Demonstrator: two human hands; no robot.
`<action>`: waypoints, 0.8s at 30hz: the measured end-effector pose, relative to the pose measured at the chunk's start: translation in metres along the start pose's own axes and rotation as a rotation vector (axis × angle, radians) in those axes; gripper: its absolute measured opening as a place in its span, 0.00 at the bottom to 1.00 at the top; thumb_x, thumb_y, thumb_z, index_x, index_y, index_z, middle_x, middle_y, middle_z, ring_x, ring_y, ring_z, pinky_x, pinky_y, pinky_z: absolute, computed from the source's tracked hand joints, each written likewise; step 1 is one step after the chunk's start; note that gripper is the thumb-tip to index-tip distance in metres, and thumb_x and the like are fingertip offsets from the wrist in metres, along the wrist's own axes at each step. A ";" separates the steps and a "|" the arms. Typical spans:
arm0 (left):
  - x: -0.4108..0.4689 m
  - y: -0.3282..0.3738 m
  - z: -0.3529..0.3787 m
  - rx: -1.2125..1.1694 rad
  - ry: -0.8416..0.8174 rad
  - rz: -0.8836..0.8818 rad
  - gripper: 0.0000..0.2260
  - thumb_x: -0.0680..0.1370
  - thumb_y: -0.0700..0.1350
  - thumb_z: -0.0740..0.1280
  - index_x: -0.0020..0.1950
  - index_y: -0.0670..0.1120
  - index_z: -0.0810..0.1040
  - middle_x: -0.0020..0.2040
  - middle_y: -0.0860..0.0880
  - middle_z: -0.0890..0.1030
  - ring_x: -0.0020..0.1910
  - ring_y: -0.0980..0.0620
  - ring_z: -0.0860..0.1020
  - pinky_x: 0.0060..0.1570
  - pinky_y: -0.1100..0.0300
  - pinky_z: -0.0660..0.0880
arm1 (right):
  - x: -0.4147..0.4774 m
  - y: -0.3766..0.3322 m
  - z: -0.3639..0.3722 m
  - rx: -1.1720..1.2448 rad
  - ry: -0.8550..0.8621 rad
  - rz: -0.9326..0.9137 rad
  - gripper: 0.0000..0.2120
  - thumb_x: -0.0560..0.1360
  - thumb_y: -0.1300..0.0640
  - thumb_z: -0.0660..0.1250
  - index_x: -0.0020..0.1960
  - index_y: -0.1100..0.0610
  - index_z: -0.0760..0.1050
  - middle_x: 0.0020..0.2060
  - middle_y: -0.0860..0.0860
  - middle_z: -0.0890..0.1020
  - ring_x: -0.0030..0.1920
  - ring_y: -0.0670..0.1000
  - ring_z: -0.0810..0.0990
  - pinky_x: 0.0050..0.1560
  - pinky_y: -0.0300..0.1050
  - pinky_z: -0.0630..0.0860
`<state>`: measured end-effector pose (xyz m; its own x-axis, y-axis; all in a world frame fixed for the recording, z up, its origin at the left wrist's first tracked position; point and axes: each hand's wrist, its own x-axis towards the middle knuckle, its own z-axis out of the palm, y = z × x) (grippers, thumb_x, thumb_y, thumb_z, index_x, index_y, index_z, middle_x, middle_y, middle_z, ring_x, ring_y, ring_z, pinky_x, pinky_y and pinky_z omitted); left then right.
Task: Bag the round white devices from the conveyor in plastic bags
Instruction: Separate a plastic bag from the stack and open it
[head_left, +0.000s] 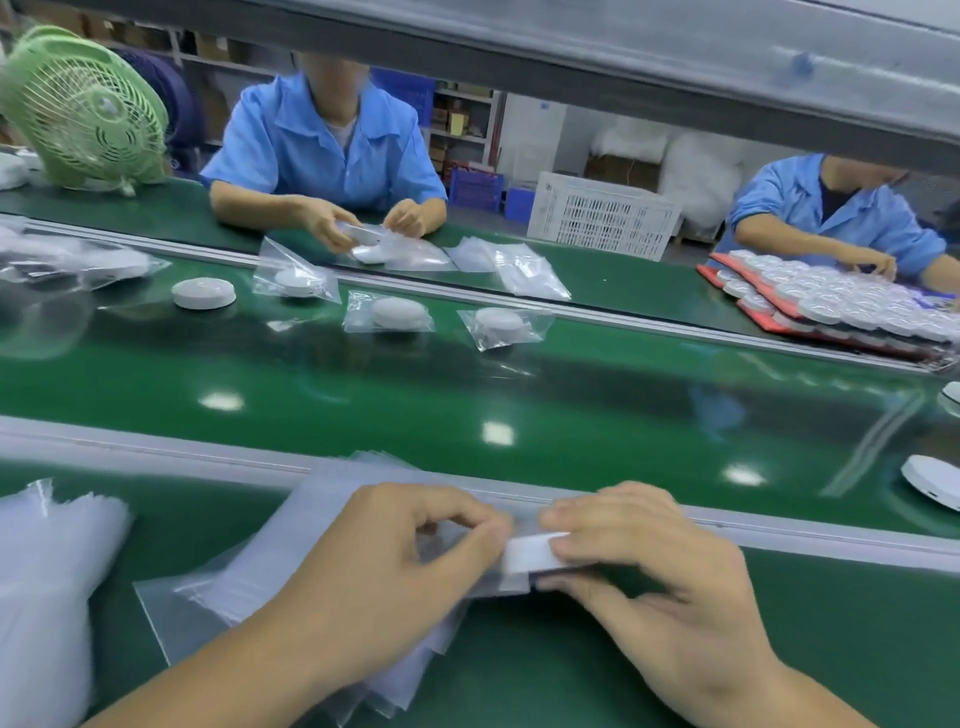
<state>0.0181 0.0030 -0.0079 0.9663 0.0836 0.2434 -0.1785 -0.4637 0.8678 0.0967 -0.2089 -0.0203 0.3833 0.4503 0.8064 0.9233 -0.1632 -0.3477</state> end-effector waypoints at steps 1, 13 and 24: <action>-0.001 0.005 0.002 -0.166 -0.108 0.010 0.11 0.72 0.61 0.73 0.54 0.63 0.84 0.52 0.61 0.85 0.53 0.57 0.83 0.57 0.55 0.80 | 0.001 -0.007 0.003 0.100 0.077 0.153 0.11 0.68 0.48 0.81 0.48 0.44 0.83 0.49 0.41 0.87 0.51 0.46 0.87 0.52 0.46 0.81; 0.003 0.015 0.025 -0.429 0.345 -0.119 0.19 0.62 0.62 0.72 0.53 0.66 0.81 0.47 0.61 0.85 0.48 0.64 0.82 0.42 0.74 0.73 | 0.031 0.000 0.024 0.200 -0.236 0.635 0.24 0.77 0.37 0.63 0.33 0.52 0.64 0.25 0.42 0.64 0.28 0.42 0.63 0.29 0.38 0.60; -0.001 0.028 0.005 -0.039 0.214 -0.058 0.10 0.70 0.45 0.78 0.36 0.62 0.85 0.38 0.67 0.83 0.45 0.66 0.80 0.49 0.70 0.75 | 0.157 0.169 0.056 0.302 -0.079 1.284 0.07 0.82 0.53 0.66 0.55 0.57 0.79 0.41 0.50 0.86 0.28 0.46 0.82 0.20 0.37 0.64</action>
<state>0.0130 -0.0149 0.0138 0.9147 0.2960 0.2752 -0.1349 -0.4182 0.8983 0.3110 -0.1164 0.0207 0.9640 0.1744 -0.2007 -0.1390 -0.3130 -0.9395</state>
